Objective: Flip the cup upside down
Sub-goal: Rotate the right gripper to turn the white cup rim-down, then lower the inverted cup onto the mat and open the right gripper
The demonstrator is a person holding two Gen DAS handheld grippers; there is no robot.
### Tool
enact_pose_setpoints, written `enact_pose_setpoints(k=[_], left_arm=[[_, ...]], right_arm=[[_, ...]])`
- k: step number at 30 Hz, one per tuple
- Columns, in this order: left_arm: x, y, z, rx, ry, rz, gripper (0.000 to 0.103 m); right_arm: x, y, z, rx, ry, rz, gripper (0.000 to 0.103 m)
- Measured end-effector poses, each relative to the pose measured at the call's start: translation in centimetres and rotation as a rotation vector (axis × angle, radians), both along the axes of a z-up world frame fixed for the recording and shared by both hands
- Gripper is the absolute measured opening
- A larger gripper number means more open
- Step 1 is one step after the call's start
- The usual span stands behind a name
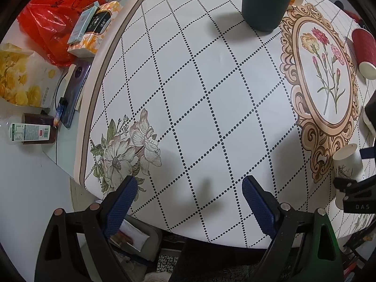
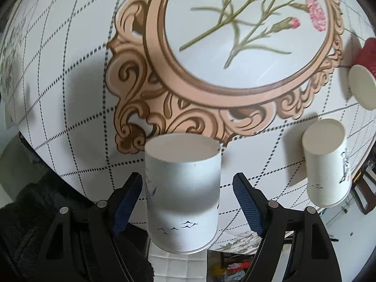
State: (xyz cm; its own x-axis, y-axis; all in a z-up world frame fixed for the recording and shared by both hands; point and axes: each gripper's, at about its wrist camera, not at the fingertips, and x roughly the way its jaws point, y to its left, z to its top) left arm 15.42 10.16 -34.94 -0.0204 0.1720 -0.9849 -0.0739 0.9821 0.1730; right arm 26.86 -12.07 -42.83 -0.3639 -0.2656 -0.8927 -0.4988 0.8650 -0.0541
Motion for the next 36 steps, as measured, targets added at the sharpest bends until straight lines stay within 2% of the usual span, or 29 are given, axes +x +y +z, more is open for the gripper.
enact_pose_setpoints(k=[2,6,9,12,18,21,26,30,33,36], left_arm=[[0.0,-0.2,0.1,0.0,-0.001,-0.006,0.091],[-0.1,-0.6,0.2,0.003,-0.003,-0.018,0.091],[-0.2,-0.7,0.3,0.004,-0.004,-0.025,0.091],[-0.3,-1.0,0.4,0.005,-0.003,-0.033,0.091],[-0.3,-1.2,0.4,-0.003,0.002,-0.034,0.091],[-0.2,-1.3,0.4,-0.003,0.004,-0.035,0.091],[0.1,-1.5,0.4,-0.013,-0.003,-0.04,0.091],[0.3,-1.7,0.6,-0.015,-0.009,-0.046,0.091],[0.3,-1.9,0.7,-0.015,-0.014,-0.058,0.091],[0.1,-2.3,0.7,-0.013,-0.017,-0.078,0.091]], right_arm=[[0.7,-0.2,0.3,0.002,-0.018,-0.002,0.08],[1.0,-0.7,1.0,0.006,-0.036,0.001,0.062],[0.7,-1.1,1.5,0.017,-0.071,-0.004,0.062],[-0.1,-1.0,3.6,0.036,-0.122,-0.016,0.062],[0.4,-2.4,7.0,0.174,-0.322,-0.135,0.062],[0.6,-3.8,8.9,0.278,-0.475,-0.231,0.062],[-0.7,-5.2,10.7,0.397,-0.713,-0.343,0.062],[-3.6,-1.5,8.5,0.392,-0.87,-0.331,0.062],[-4.8,-1.7,8.4,0.381,-0.912,-0.296,0.062],[-5.9,-1.3,8.9,0.367,-0.917,-0.265,0.062]])
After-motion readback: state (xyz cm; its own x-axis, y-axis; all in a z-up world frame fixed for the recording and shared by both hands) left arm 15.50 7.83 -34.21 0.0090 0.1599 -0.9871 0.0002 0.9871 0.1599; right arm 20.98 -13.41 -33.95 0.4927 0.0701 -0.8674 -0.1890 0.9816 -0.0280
